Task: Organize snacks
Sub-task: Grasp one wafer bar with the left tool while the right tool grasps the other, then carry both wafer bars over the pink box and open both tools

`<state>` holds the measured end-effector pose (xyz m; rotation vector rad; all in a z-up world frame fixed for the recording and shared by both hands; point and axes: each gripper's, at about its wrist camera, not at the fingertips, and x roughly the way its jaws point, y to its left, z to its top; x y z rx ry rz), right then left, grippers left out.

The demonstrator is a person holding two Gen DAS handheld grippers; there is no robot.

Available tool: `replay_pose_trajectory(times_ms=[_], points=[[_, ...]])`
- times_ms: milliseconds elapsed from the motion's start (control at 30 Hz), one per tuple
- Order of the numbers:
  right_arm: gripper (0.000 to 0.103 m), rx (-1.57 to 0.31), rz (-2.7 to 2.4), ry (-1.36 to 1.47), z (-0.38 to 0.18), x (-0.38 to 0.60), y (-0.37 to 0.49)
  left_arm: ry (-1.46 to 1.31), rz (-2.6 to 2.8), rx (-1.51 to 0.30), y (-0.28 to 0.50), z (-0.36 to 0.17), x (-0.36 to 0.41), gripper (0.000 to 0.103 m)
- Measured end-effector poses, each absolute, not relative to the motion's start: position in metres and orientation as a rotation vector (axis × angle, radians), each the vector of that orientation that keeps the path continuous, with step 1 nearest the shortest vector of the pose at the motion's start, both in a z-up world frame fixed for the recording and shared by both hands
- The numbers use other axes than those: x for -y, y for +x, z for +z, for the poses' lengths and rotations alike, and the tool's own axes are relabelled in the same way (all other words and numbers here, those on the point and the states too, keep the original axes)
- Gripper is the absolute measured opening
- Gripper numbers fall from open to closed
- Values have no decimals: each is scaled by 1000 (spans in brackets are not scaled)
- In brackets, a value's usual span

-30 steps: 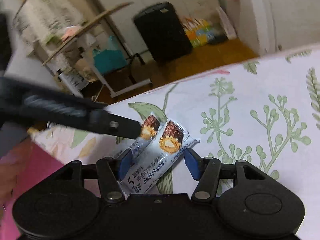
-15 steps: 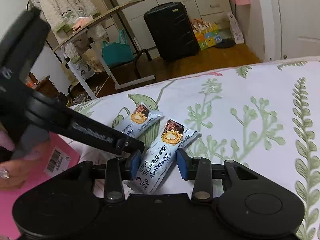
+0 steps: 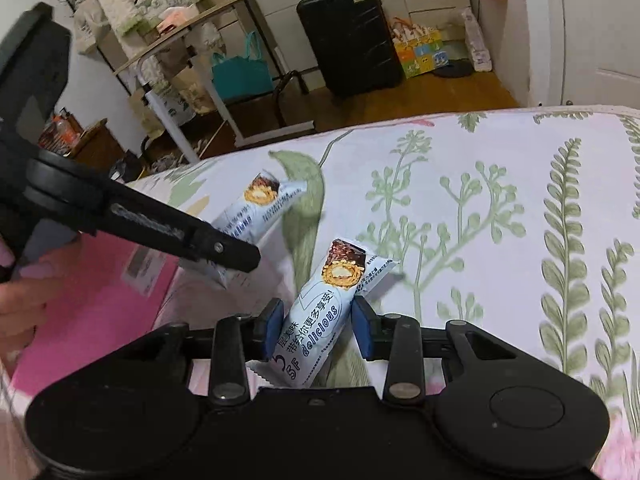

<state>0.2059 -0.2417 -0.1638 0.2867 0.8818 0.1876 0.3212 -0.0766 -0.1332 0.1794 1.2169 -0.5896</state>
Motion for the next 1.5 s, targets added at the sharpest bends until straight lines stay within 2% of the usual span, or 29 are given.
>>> replay_pose_trajectory(times_ms=[533, 1067, 1300, 1500], points=[[41, -985, 256, 202, -95, 221, 134, 116, -708, -1264, 225, -63, 24, 27], [41, -885, 439, 144, -12, 160, 92, 150, -701, -1177, 152, 17, -53, 27], [41, -844, 541, 98, -8, 114, 103, 113, -577, -1123, 154, 23, -112, 27], [41, -801, 581, 40, -15, 83, 131, 76, -457, -1106, 174, 1, -149, 27]])
